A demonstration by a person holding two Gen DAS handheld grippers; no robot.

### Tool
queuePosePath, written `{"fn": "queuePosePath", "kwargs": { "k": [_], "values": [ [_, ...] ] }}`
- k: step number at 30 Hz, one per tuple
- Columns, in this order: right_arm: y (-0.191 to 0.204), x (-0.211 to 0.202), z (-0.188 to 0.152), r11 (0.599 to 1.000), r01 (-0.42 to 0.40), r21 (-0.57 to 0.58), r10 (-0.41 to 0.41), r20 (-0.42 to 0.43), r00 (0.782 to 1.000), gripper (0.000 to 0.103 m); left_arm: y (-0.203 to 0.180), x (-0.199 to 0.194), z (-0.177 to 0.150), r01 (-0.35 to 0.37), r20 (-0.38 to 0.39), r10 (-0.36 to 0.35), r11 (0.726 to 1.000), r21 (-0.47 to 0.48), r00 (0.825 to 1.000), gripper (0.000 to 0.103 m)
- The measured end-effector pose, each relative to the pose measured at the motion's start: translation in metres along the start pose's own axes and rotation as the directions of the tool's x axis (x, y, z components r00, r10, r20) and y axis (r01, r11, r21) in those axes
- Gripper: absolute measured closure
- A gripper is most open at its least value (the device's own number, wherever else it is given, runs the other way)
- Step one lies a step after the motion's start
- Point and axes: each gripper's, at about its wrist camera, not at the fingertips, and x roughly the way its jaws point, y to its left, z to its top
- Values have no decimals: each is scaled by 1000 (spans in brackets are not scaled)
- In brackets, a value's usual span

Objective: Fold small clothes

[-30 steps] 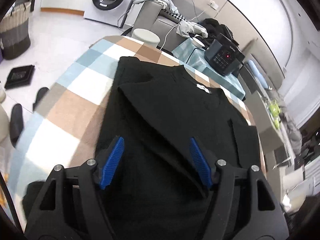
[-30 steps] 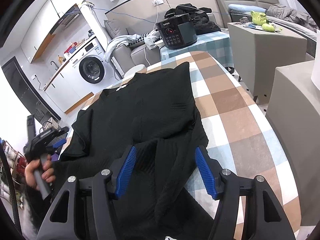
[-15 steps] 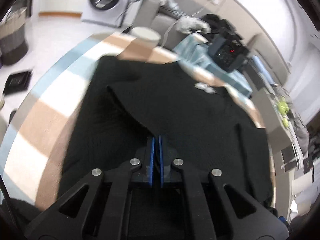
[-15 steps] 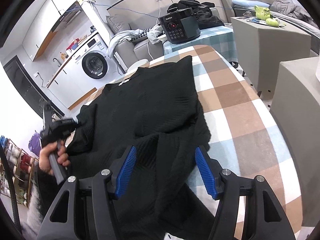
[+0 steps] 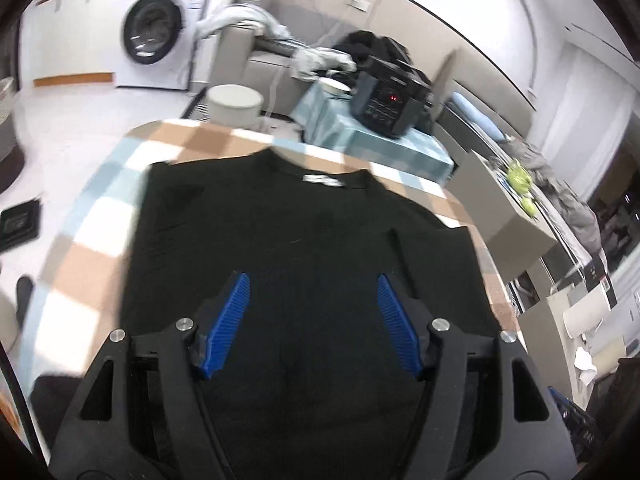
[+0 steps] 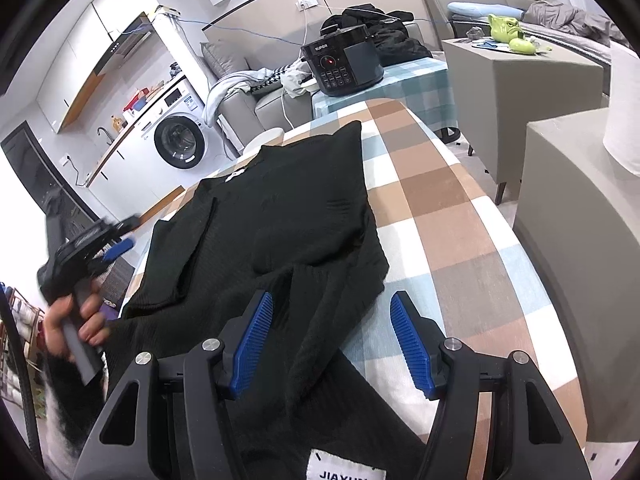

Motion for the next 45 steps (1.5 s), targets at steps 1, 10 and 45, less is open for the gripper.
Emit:
{"fn": "queuePosePath", "kwargs": {
  "k": [1, 10, 45],
  "values": [
    [-1, -1, -2, 1000, -1, -3, 1, -1, 1000, 40, 12, -14, -6, -30, 13, 30, 999, -12, 999, 40],
    [-18, -11, -30, 1000, 10, -16, -11, -76, 997, 40, 98, -123, -74, -236, 73, 240, 970, -51, 968, 37],
    [-60, -3, -34, 986, -13, 164, 29, -96, 995, 62, 156, -142, -188, -359, -97, 350, 928, -95, 932, 33]
  ]
}}
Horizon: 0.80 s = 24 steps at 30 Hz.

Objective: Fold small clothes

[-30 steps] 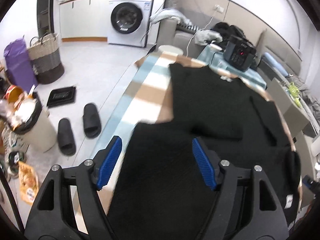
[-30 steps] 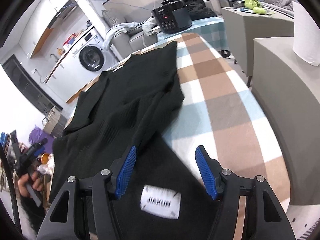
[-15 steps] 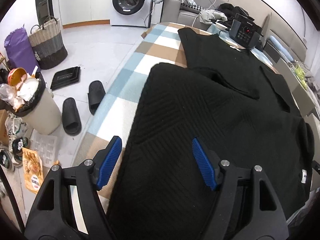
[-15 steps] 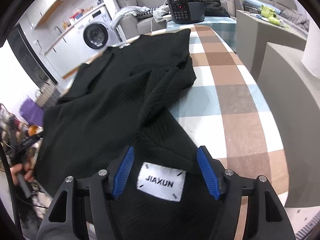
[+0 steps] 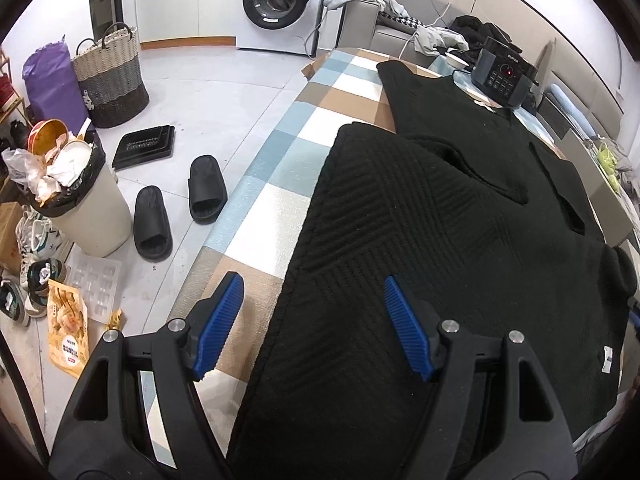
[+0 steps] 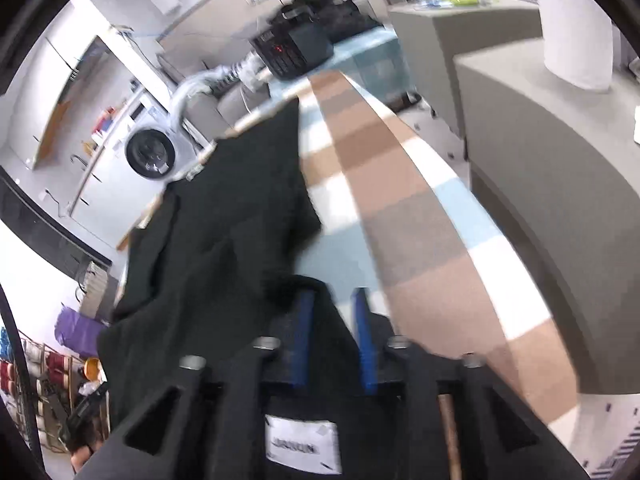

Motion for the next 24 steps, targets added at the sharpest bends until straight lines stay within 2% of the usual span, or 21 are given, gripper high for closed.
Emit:
{"fn": "queuePosePath", "kwargs": {
  "k": [1, 4, 12, 15, 17, 18, 19, 20, 24],
  "values": [
    [-1, -1, -2, 1000, -24, -4, 24, -2, 1000, 54, 0, 1, 0, 6, -3, -6, 1000, -1, 1000, 33],
    [1, 0, -6, 997, -32, -63, 31, -20, 999, 51, -4, 4, 1, 13, -14, -13, 1000, 11, 1000, 33],
    [20, 20, -19, 974, 39, -222, -45, -21, 999, 52, -15, 15, 1, 24, -24, -23, 999, 41, 999, 33],
    [28, 25, -26, 965, 23, -263, -27, -13, 1000, 61, -15, 17, 2, 30, -17, -29, 999, 38, 999, 35],
    [32, 30, -27, 959, 22, -283, -28, -17, 999, 77, -16, 17, 3, 47, -8, -47, 998, 43, 999, 53],
    [33, 31, -28, 957, 23, -290, -29, -15, 999, 80, -15, 17, 2, 43, -6, -43, 998, 46, 999, 59],
    [34, 31, -29, 956, 16, -291, -20, -11, 1000, 88, -16, 18, 2, 43, -2, -43, 998, 52, 999, 73],
    [34, 30, -29, 957, 8, -289, -11, -8, 1000, 96, -15, 18, 2, 56, -1, -56, 997, 50, 998, 93],
    [32, 11, -26, 965, -13, -262, 29, 55, 998, 98, -13, 11, 2, 101, 32, -102, 994, 30, 994, 97]
  ]
}}
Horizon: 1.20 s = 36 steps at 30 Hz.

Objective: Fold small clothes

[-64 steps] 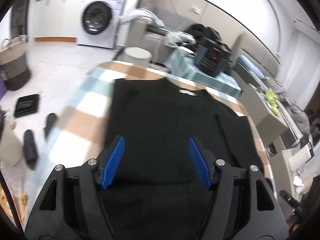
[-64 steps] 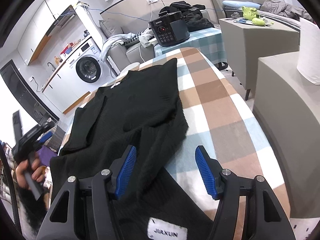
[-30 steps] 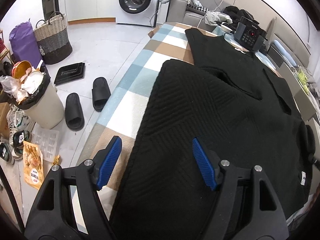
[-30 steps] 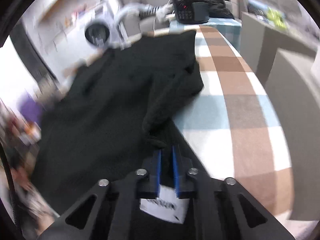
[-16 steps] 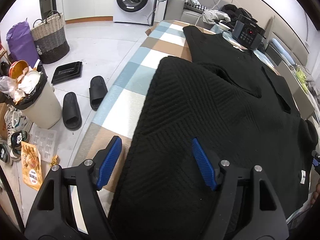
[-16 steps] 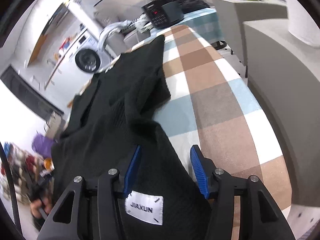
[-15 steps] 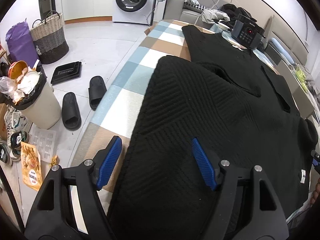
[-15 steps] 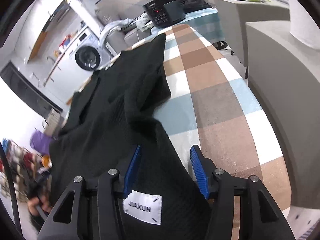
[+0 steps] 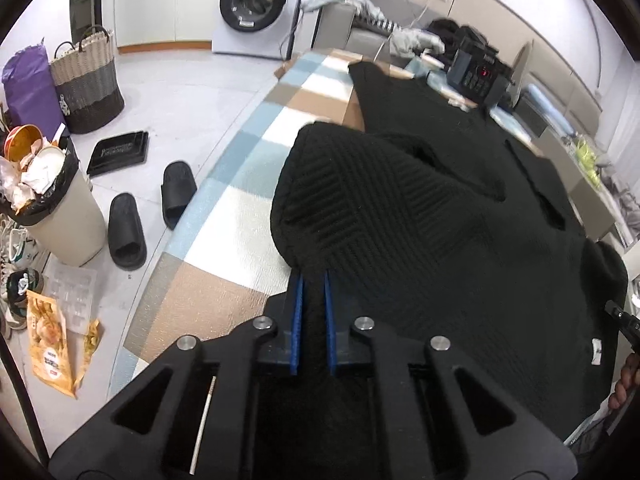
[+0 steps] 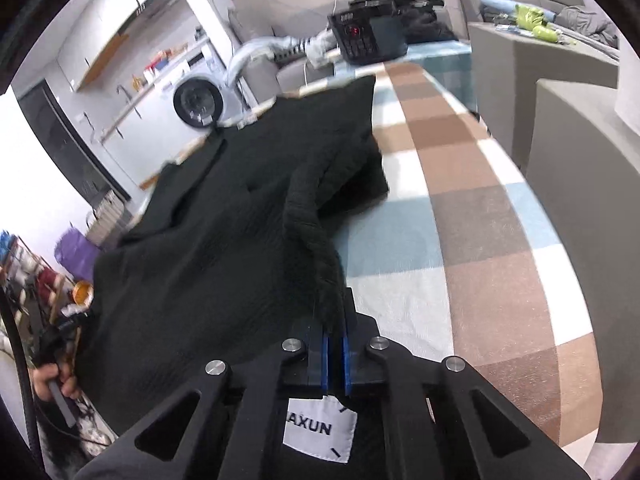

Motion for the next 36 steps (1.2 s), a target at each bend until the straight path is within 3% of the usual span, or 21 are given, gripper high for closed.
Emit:
{"fn": "queuePosePath", "kwargs": {
  "k": [15, 21, 26, 36],
  "values": [
    [-31, -79, -9, 996, 7, 92, -23, 166, 986, 99, -19, -93, -14, 84, 177, -85, 996, 12, 981, 98],
    [-33, -93, 3, 993, -2, 114, -22, 211, 977, 99, -26, -116, -6, 113, 221, -117, 993, 28, 968, 98],
    [-22, -77, 29, 995, 5, 101, -26, 212, 977, 99, -26, -106, 21, 117, 230, -117, 993, 14, 966, 98],
    [-16, -13, 88, 990, 74, 116, -92, 153, 984, 98, -29, -27, 79, 121, 171, -115, 992, -26, 978, 98]
  ]
}}
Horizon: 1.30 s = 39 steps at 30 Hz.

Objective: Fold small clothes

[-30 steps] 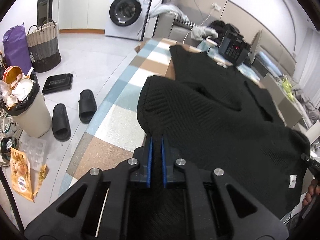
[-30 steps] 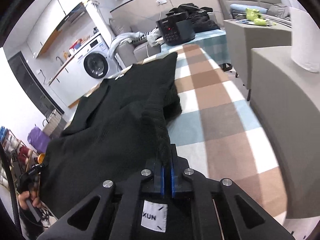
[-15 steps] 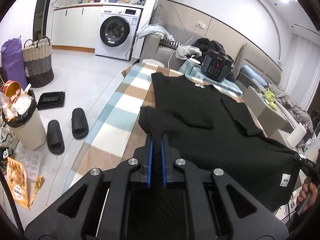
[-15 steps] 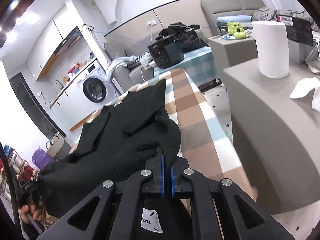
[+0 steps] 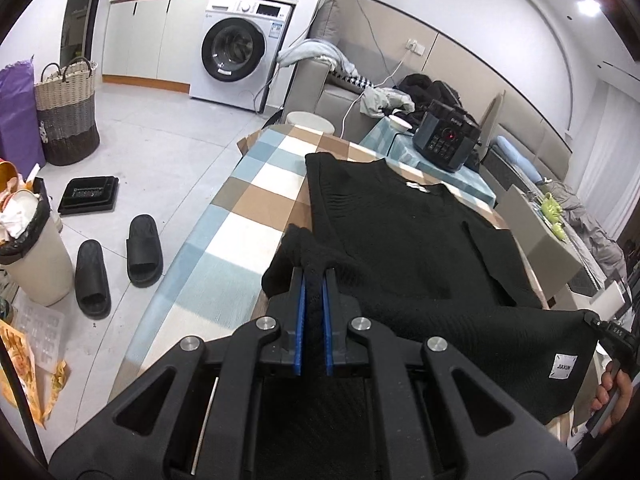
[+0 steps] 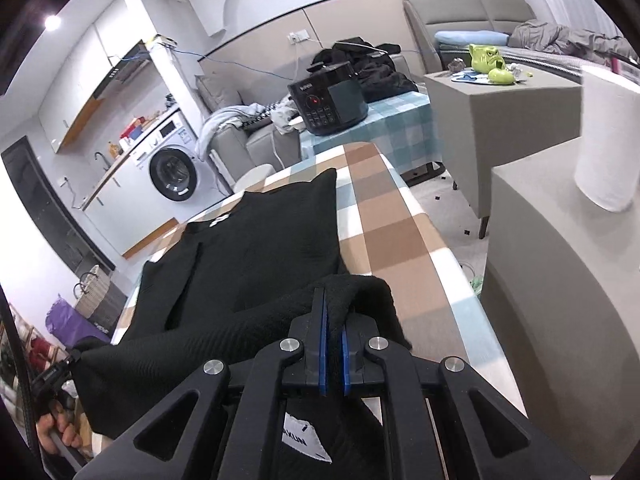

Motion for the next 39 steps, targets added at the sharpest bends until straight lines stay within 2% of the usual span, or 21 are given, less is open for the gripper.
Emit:
{"fn": "queuePosePath", "kwargs": {
  "k": [6, 10, 12, 13, 14, 15, 16, 19, 23, 24, 28, 30, 31, 33, 34, 35, 39],
  "values": [
    [4, 55, 24, 998, 61, -1, -61, -29, 998, 98, 8, 54, 8, -28, -51, 27, 1000, -10, 998, 98],
    [-4, 70, 23, 997, 80, -3, -80, -94, 992, 86, 14, 78, 6, -44, -88, 41, 999, -32, 995, 96],
    [-9, 61, 16, 997, 78, -6, -78, -91, 993, 72, 18, 79, 3, -57, -87, 54, 998, -40, 995, 87],
    [-11, 55, 12, 997, 83, -4, -83, -81, 993, 59, 20, 79, 1, -72, -91, 68, 997, -42, 993, 74],
    [-15, 48, 8, 996, 93, 2, -93, -70, 993, 53, 24, 78, -2, -90, -100, 84, 995, -51, 991, 58],
    [-18, 43, 4, 996, 94, 7, -93, -68, 993, 51, 29, 77, -5, -92, -107, 84, 993, -75, 991, 52],
    [-22, 40, 1, 996, 92, 14, -90, -76, 993, 48, 33, 77, -7, -85, -109, 75, 992, -92, 991, 47],
    [-26, 42, -8, 998, 61, 11, -59, -113, 992, 40, 44, 81, -15, -67, -140, 49, 990, -126, 989, 46],
    [-24, 62, -15, 997, 75, 24, -70, -155, 985, 40, 42, 99, -19, -58, -195, 34, 991, -119, 980, 46],
    [-23, 67, -17, 995, 98, 34, -91, -154, 984, 40, 39, 103, -19, -68, -195, 47, 992, -105, 980, 46],
    [-8, 82, -20, 997, 71, 8, -69, -171, 983, 41, 21, 115, -18, -83, -183, 75, 996, -38, 980, 46],
    [0, 88, -20, 996, 81, -26, -85, -172, 982, 50, 14, 119, -16, -68, -179, 64, 997, -21, 982, 46],
    [3, 91, -20, 996, 79, -43, -85, -175, 981, 60, 11, 122, -16, -60, -172, 58, 998, -8, 983, 49],
    [9, 94, -21, 993, 93, -78, -105, -166, 980, 66, 5, 126, -14, -29, -169, 30, 1000, 9, 985, 67],
    [12, 95, -22, 991, 93, -99, -109, -168, 980, 73, 3, 127, -14, -14, -168, 16, 1000, 16, 986, 79],
    [13, 96, -23, 988, 101, -114, -119, -170, 978, 76, 0, 127, -14, -9, -164, 12, 1000, 24, 986, 85],
    [14, 95, -25, 988, 91, -127, -115, -192, 975, 84, -6, 123, -14, -18, -157, 25, 999, 49, 987, 92]
  ]
}}
